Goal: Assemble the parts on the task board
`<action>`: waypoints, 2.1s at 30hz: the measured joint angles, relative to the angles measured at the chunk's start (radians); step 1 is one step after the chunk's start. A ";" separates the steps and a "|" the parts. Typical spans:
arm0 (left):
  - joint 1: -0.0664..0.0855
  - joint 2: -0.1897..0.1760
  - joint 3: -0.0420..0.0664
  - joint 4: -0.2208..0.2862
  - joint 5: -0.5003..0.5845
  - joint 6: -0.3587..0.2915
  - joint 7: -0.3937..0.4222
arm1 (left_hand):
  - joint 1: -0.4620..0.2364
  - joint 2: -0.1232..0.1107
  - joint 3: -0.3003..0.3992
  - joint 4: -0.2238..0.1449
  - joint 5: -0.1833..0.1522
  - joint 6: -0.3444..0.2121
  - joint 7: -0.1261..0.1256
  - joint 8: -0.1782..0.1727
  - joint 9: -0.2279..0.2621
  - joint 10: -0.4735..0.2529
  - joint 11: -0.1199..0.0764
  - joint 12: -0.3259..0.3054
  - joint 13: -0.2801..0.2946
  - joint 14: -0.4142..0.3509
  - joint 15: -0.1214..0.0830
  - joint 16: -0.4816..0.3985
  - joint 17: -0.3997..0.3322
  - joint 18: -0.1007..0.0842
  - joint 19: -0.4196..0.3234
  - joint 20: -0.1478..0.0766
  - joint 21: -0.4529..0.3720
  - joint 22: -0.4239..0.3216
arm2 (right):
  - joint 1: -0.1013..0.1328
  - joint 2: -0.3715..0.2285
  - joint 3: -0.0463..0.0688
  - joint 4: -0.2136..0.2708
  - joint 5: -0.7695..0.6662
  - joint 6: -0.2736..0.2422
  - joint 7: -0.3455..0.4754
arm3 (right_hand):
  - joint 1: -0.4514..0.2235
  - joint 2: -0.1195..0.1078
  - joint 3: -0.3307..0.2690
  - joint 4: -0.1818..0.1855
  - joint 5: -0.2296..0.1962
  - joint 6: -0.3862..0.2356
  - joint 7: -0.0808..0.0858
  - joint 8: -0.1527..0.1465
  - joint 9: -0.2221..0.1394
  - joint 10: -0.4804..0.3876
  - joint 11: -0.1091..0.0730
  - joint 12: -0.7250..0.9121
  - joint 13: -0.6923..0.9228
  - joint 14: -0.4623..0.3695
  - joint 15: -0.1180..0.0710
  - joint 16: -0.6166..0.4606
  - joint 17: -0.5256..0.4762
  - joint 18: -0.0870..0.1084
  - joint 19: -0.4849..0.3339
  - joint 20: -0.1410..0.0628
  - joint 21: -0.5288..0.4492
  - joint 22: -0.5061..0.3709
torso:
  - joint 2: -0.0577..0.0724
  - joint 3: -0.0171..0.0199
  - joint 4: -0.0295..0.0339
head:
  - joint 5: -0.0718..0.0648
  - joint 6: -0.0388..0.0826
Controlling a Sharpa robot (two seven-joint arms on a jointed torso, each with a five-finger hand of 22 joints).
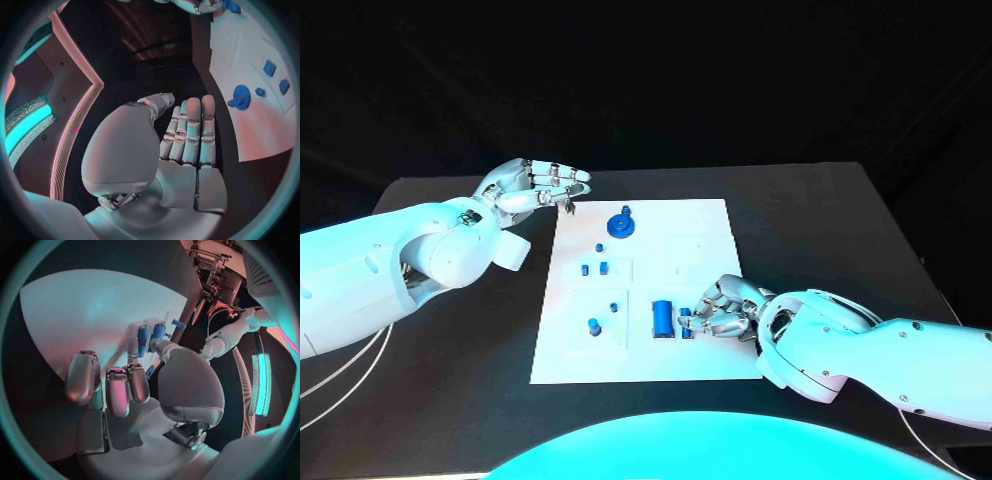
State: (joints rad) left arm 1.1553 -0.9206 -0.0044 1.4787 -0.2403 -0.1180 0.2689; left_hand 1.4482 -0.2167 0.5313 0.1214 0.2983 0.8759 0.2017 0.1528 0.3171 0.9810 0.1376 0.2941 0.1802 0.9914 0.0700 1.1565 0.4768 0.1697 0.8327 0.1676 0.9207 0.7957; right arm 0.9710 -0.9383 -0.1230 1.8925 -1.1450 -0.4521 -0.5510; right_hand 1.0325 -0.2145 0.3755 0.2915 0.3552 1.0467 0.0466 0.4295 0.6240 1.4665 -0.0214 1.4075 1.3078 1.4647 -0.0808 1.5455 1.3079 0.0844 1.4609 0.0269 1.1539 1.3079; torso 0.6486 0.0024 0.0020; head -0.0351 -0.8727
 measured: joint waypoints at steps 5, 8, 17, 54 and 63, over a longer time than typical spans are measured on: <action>0.000 -0.001 0.000 0.000 0.000 0.000 0.000 | 0.000 0.000 0.000 0.000 0.000 0.000 0.000 0.000 0.000 -0.004 0.004 0.000 0.000 -0.004 -0.004 0.000 -0.001 0.000 0.000 0.000 0.000 0.000 | 0.000 0.002 0.000 -0.002 0.000 0.000 0.000 | -0.007 0.005 -0.016 0.000 -0.019 0.000 0.000 0.000 0.000 0.000 0.000 0.000 0.000 0.000 0.000 0.000 0.000 0.000 0.000 0.000 -0.006 0.000 | 0.000 -0.0003 0.0000 | -0.002 0.000; 0.000 -0.001 0.000 0.000 -0.001 0.000 -0.001 | 0.000 0.000 0.000 0.000 0.000 0.000 0.000 0.000 0.000 -0.004 0.004 0.000 0.000 -0.004 -0.004 0.000 -0.001 0.000 0.000 0.000 0.000 0.000 | 0.000 0.003 0.000 -0.003 -0.001 0.000 0.000 | -0.017 0.004 -0.036 0.000 -0.041 0.000 0.000 0.000 0.000 0.000 0.000 0.000 0.000 0.000 0.000 0.000 0.000 0.000 0.000 0.000 -0.009 0.000 | -0.001 -0.0005 0.0000 | -0.002 0.000; 0.000 -0.001 0.000 -0.001 -0.001 0.000 -0.001 | 0.000 0.000 0.000 0.000 0.000 0.000 0.000 0.000 0.000 -0.004 0.004 0.000 0.000 -0.004 -0.004 0.000 -0.001 0.000 0.000 0.000 0.000 0.000 | 0.000 -0.004 0.000 -0.007 -0.003 0.003 0.000 | 0.009 0.010 -0.051 -0.007 -0.059 0.000 0.000 -0.004 0.000 0.000 0.000 -0.004 0.000 0.000 0.000 0.000 0.000 0.000 0.000 0.000 -0.010 0.000 | -0.001 -0.0005 -0.0003 | -0.001 0.000; 0.000 0.000 0.000 -0.003 -0.002 0.000 -0.001 | -0.004 0.004 0.003 0.003 0.000 0.000 0.000 0.000 -0.001 -0.004 0.004 0.004 0.000 -0.004 -0.004 0.000 -0.001 0.000 0.000 0.000 -0.001 0.000 | -0.008 -0.039 0.000 -0.022 -0.138 -0.048 0.255 | 0.298 0.016 -0.074 -0.015 -0.274 -0.100 0.067 -0.147 -0.076 0.000 0.047 -0.061 0.000 0.002 0.038 0.000 -0.001 0.000 0.000 0.033 -0.072 0.000 | -0.001 0.0006 -0.0003 | 0.002 0.000; 0.000 0.000 0.000 -0.003 -0.002 0.000 -0.001 | -0.004 0.004 0.003 0.003 0.000 0.000 0.000 0.000 -0.001 -0.004 0.004 0.004 0.000 -0.004 -0.004 0.000 -0.002 0.000 0.000 0.000 -0.004 0.000 | -0.013 -0.020 0.000 -0.041 -0.152 -0.055 0.278 | 0.399 0.036 0.021 -0.075 -0.244 -0.082 0.068 -0.174 -0.111 -0.004 0.051 -0.057 0.000 0.002 0.038 0.000 -0.001 0.000 0.000 0.033 -0.072 0.000 | -0.001 0.0006 0.0006 | 0.005 0.000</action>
State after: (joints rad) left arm 1.1554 -0.9211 -0.0044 1.4761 -0.2420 -0.1184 0.2676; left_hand 1.4443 -0.2128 0.5342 0.1243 0.2983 0.8759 0.2017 0.1527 0.3163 0.9774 0.1412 0.2982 0.1798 0.9878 0.0664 1.1565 0.4751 0.1697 0.8327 0.1676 0.9167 0.7954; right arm 0.9581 -0.9587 -0.1232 1.8515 -1.2967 -0.5071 -0.2725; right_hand 1.4310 -0.1780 0.3961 0.2164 0.1111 0.9642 0.1149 0.2550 0.5133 1.4630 0.0291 1.3505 1.3076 1.4665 -0.0428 1.5454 1.3074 0.0845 1.4608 0.0596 1.0823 1.3080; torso 0.6478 0.0030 0.0026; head -0.0300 -0.8727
